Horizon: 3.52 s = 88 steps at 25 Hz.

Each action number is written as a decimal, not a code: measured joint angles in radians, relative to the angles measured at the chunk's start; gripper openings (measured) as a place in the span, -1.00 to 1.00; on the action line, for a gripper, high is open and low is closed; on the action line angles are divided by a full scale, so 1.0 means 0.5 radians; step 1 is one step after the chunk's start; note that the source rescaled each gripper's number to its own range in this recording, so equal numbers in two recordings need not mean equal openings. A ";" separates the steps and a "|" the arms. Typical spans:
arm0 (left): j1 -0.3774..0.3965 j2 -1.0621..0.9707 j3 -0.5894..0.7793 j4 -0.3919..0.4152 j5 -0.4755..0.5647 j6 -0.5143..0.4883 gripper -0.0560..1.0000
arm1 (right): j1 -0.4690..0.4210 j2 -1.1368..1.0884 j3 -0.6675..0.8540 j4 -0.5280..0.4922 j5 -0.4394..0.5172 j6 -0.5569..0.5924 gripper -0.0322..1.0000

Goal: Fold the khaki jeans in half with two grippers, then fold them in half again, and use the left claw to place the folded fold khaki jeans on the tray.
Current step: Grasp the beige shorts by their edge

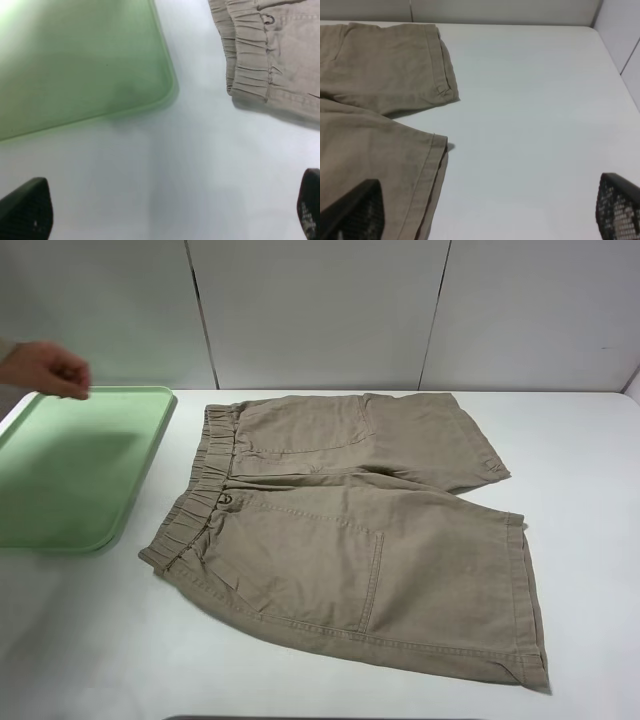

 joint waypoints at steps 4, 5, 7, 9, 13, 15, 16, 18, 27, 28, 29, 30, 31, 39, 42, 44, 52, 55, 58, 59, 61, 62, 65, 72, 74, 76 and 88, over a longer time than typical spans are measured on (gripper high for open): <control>0.000 0.000 0.000 0.000 0.000 0.000 0.97 | 0.000 0.000 0.000 0.000 0.000 0.000 0.85; 0.000 0.000 0.000 0.000 0.000 0.000 0.97 | 0.000 0.000 0.000 0.000 0.000 0.000 0.85; 0.000 0.000 0.000 0.000 0.000 0.000 0.97 | 0.000 0.000 0.000 0.000 0.000 0.000 0.85; 0.000 0.000 0.000 0.000 0.000 0.000 0.97 | 0.000 0.000 0.000 0.000 0.000 0.000 0.85; 0.000 0.000 0.000 0.000 0.000 0.000 0.97 | 0.000 0.000 0.000 0.000 0.000 0.000 0.85; 0.000 0.000 0.000 0.000 0.000 0.000 0.97 | 0.000 0.000 0.000 0.000 0.000 0.000 0.85; 0.000 0.000 0.000 0.000 0.000 0.000 0.97 | 0.000 0.000 0.000 0.000 0.000 0.000 0.85; 0.000 0.000 0.000 0.000 0.000 0.000 0.97 | 0.000 0.000 0.000 0.000 0.000 0.000 0.85; 0.000 0.000 0.000 0.000 0.000 0.000 0.97 | 0.000 0.000 0.000 0.000 0.000 0.000 0.85; 0.000 0.000 0.000 0.000 0.000 0.000 0.97 | 0.000 0.000 0.000 0.000 0.000 0.000 0.85; 0.000 0.000 0.000 0.000 0.000 0.000 0.97 | 0.000 0.000 0.000 0.000 0.000 0.000 0.85; 0.000 0.000 0.000 0.000 0.000 0.000 0.97 | 0.000 0.000 0.000 0.000 0.000 0.000 0.85; 0.000 0.000 0.000 0.000 0.000 0.000 0.97 | 0.000 0.000 0.000 0.000 0.000 0.000 0.85; 0.000 0.000 0.000 0.000 0.000 0.000 0.97 | 0.000 0.000 0.000 0.000 0.000 0.000 0.85; 0.000 0.000 0.000 0.000 0.000 0.000 0.97 | 0.000 0.000 0.000 0.000 0.000 0.000 0.85; 0.000 0.000 0.000 0.000 0.000 0.000 0.97 | 0.000 0.000 0.000 -0.002 0.000 0.000 0.85; 0.000 0.000 0.000 0.000 0.000 0.000 0.97 | 0.087 0.000 0.000 -0.002 0.000 0.000 0.85; 0.000 0.000 0.000 0.000 0.000 0.000 0.97 | 0.093 0.000 0.000 -0.002 0.000 0.000 0.85; 0.000 0.000 0.000 0.000 0.000 0.000 0.97 | 0.093 0.000 0.000 -0.002 0.000 0.000 0.85; 0.000 0.000 0.000 0.000 0.000 0.000 0.97 | 0.093 0.000 0.000 -0.002 0.000 0.000 0.85; 0.000 0.000 0.000 0.000 0.000 0.000 0.97 | 0.093 0.000 0.000 -0.002 0.000 0.000 0.85; 0.000 0.000 0.000 0.000 0.000 0.000 0.97 | 0.093 0.000 0.000 -0.002 0.000 0.000 0.85; 0.000 0.000 0.000 0.000 0.000 0.000 0.97 | 0.113 0.000 0.000 -0.002 0.000 0.000 0.85; 0.000 0.000 0.000 0.000 0.000 0.000 0.97 | 0.154 0.000 0.000 -0.004 0.000 -0.002 0.85; 0.000 0.000 0.000 -0.002 0.000 0.000 0.97 | 0.171 0.000 0.000 -0.004 0.000 -0.008 0.85; 0.000 0.000 0.000 -0.009 0.000 0.000 0.97 | 0.184 0.000 0.000 -0.004 0.000 -0.031 0.85; -0.075 0.010 -0.059 -0.139 -0.152 0.387 0.97 | 0.331 0.018 -0.002 0.041 -0.020 -0.354 0.85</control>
